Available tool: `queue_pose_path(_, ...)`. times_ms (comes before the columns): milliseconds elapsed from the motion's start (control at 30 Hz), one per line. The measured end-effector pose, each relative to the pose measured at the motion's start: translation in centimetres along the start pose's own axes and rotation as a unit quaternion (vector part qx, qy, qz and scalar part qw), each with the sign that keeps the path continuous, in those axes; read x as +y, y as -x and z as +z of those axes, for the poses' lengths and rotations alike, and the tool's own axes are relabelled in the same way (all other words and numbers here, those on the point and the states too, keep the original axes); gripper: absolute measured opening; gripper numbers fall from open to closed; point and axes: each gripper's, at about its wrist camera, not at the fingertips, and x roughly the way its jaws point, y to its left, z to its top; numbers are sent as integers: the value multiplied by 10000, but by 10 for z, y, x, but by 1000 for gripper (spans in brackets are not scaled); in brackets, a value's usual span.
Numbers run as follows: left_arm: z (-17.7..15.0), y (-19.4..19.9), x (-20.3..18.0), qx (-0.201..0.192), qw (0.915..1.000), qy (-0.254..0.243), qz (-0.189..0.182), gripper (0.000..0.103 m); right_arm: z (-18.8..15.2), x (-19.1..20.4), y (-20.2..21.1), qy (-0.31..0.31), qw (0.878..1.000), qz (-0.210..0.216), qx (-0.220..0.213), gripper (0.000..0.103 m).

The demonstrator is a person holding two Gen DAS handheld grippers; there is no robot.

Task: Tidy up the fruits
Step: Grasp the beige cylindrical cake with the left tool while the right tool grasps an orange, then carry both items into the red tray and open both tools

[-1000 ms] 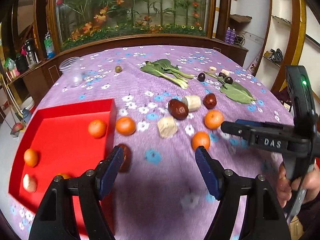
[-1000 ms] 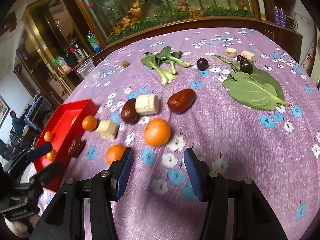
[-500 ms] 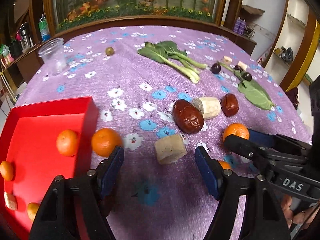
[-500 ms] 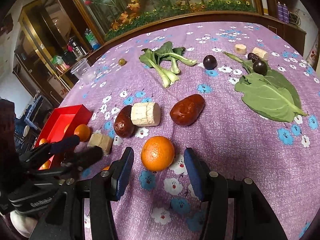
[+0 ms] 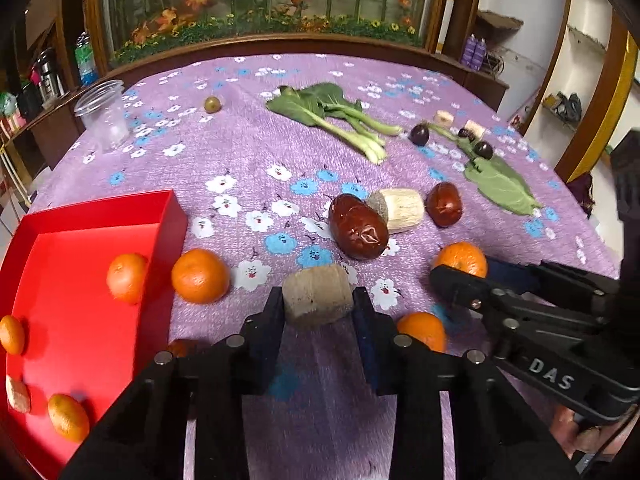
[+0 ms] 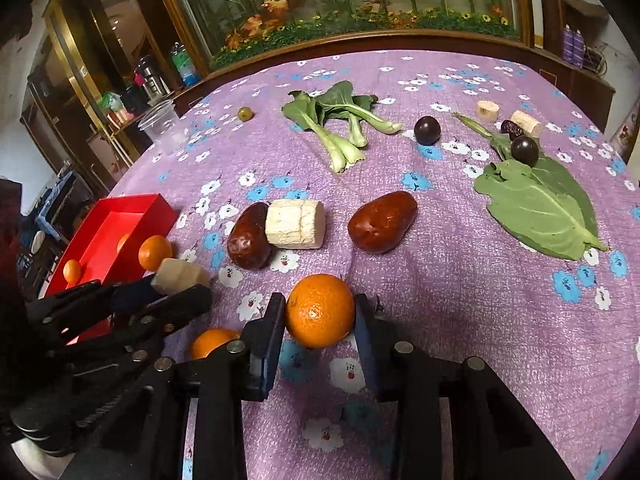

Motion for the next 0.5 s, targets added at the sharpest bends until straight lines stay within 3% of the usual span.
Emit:
queue_pose_path(300, -18, 54, 36, -406, 9970, 648, -139, 33, -6, 19, 30, 125, 9997, 49, -190, 37)
queue_pose_path(400, -32, 74, 67, -568, 9919, 1128, -121, 33, -7, 34, 41, 260, 9992, 99, -271, 37)
queue_pose_path(500, -48, 93, 104, -747, 9842, 1599, 124, 33, -10, 57, 50, 430, 9983, 215, -336, 37)
